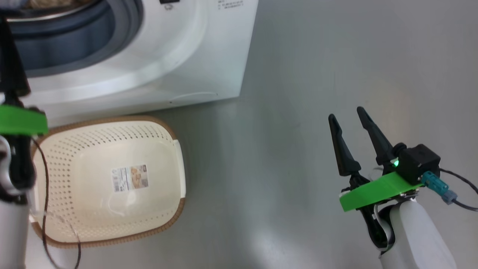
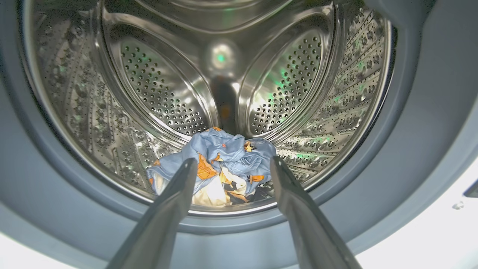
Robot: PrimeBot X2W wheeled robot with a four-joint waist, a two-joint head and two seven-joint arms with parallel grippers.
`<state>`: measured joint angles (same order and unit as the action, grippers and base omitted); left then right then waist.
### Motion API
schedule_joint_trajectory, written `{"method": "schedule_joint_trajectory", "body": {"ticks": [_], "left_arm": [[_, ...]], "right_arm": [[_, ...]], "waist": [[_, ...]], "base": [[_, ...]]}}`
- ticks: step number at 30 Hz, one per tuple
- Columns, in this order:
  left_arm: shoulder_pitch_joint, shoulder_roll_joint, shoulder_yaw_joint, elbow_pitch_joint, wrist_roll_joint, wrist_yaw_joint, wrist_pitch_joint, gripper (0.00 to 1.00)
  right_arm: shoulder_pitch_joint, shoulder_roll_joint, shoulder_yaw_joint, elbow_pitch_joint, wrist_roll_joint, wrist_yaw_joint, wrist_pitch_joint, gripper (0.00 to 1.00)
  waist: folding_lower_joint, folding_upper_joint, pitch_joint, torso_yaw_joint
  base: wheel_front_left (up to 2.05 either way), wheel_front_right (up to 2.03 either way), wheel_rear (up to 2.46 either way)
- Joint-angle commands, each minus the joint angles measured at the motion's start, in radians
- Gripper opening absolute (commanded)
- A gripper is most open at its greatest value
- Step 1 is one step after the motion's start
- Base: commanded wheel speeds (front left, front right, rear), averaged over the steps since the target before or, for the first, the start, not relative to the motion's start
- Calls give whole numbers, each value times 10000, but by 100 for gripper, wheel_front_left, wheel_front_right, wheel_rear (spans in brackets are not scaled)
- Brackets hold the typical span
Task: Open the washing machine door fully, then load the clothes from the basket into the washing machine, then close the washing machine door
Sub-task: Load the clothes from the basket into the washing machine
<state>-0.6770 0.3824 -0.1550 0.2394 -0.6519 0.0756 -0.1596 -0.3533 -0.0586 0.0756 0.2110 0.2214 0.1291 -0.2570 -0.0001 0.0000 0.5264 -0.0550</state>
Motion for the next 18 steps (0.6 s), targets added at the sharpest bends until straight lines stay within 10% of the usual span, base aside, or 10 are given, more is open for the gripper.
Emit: {"method": "schedule_joint_trajectory", "body": {"ticks": [1, 18], "left_arm": [[517, 535, 431, -523, 6, 149, -141, 100], [4346, 120, 893, -2586, 76, 923, -817, 100]], "right_arm": [[387, 84, 154, -150, -146, 16, -47, 100], [1259, 84, 5, 118, -298, 16, -47, 100]], "waist": [[1, 0, -738, 128], [1, 0, -2910, 245]], "base": [[0, 0, 0], [0, 0, 0]]}}
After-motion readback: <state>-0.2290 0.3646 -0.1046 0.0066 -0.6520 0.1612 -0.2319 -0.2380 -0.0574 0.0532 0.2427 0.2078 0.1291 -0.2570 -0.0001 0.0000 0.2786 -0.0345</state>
